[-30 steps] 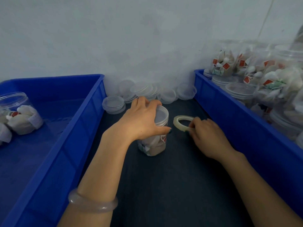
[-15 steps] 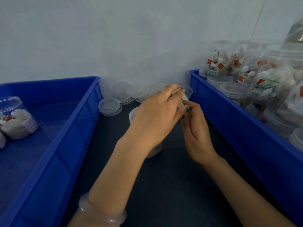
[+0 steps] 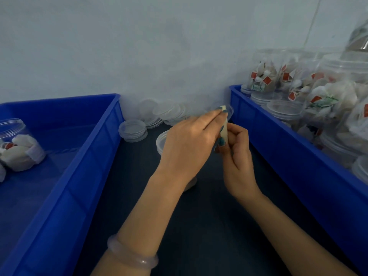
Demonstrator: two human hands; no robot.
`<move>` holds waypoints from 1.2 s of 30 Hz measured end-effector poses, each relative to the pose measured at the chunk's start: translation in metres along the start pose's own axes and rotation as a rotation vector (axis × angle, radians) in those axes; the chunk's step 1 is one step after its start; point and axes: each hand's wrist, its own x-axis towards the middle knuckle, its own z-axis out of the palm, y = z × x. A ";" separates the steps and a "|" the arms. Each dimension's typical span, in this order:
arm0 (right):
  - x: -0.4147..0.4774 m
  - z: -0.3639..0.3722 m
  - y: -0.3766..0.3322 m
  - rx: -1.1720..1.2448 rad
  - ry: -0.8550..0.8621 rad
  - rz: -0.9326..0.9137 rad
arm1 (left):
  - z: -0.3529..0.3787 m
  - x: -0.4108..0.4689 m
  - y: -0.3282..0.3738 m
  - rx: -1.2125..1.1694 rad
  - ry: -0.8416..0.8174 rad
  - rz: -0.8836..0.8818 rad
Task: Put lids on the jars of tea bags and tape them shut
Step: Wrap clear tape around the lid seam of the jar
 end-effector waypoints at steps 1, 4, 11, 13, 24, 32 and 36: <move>0.000 0.000 0.000 0.010 0.012 0.002 | 0.003 -0.001 0.001 0.022 0.017 0.010; 0.001 -0.002 0.000 0.015 0.017 0.008 | 0.007 -0.004 0.002 0.047 0.091 0.013; -0.001 -0.003 0.001 -0.085 -0.048 0.001 | -0.004 0.001 -0.001 -0.343 0.099 -0.310; -0.001 -0.004 -0.001 -0.110 -0.082 -0.037 | -0.007 0.004 -0.005 -0.478 0.028 -0.396; 0.003 -0.014 0.008 -0.204 -0.205 0.044 | -0.014 0.008 -0.006 -0.538 -0.331 -0.318; 0.003 -0.013 0.010 -0.162 -0.200 0.078 | -0.018 0.004 -0.017 -0.305 -0.299 -0.258; 0.002 -0.015 0.010 -0.191 -0.239 0.072 | -0.018 0.003 -0.015 -0.240 -0.339 -0.216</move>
